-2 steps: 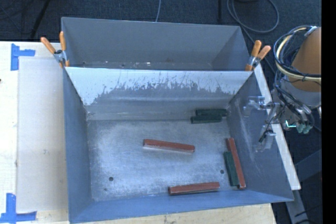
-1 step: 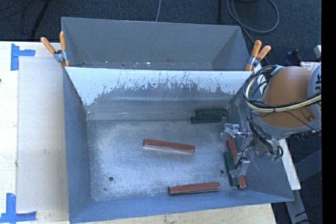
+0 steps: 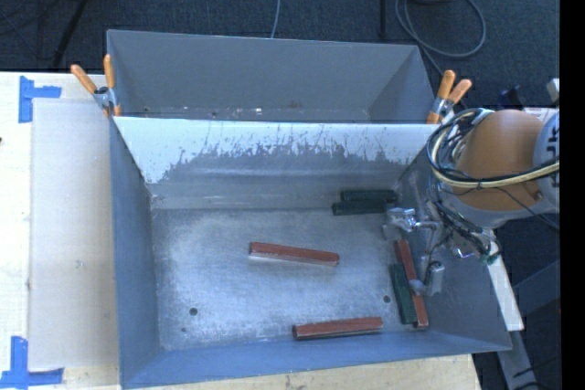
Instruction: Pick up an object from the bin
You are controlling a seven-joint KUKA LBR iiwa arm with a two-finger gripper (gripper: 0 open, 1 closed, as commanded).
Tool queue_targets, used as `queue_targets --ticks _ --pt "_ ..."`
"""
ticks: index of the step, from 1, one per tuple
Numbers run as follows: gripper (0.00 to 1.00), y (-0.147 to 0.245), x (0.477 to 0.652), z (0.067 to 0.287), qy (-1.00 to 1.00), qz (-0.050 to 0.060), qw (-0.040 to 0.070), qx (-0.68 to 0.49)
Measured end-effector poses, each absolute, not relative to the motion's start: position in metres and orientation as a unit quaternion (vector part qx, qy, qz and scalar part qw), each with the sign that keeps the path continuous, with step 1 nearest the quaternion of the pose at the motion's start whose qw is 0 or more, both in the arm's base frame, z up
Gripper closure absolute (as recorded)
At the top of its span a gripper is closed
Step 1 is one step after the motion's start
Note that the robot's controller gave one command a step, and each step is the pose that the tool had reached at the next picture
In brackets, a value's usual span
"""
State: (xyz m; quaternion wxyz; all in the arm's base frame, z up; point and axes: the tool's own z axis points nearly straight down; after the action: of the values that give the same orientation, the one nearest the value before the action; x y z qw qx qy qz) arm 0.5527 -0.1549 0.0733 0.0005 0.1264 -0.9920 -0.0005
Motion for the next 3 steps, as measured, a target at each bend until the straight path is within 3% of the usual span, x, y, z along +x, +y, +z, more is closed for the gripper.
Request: queue_targets --ticks 1,2,3 --pt "0.00 -0.085 0.620 0.149 -0.998 -0.001 -0.006 0.060" --pt "0.00 -0.008 0.579 0.075 -0.998 -0.003 0.005 0.068" --pt "1.00 -0.014 0.582 0.079 -0.998 0.000 0.000 0.067"
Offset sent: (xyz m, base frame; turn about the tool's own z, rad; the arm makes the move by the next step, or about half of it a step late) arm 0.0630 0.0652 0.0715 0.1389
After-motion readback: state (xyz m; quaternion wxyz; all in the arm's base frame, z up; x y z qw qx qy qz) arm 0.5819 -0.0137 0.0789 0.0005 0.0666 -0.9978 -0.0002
